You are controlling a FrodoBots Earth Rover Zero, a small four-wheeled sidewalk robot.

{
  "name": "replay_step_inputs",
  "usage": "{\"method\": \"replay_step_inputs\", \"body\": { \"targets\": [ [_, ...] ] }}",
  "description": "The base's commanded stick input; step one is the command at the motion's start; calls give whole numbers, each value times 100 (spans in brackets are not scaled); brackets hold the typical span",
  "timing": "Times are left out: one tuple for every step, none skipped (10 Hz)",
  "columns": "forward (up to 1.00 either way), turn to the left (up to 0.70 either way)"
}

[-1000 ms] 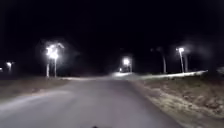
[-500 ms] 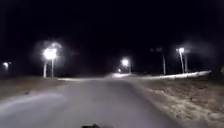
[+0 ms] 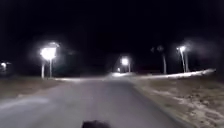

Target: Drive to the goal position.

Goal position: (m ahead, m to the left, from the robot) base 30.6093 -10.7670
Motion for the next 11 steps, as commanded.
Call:
{"method": "replay_step_inputs", "body": {
  "targets": [
    [100,0],
    [100,0],
    [100,0],
    [100,0],
    [100,0],
    [100,0],
    [100,0],
    [100,0],
    [100,0],
    [100,0],
    [100,0]
  ]
}}
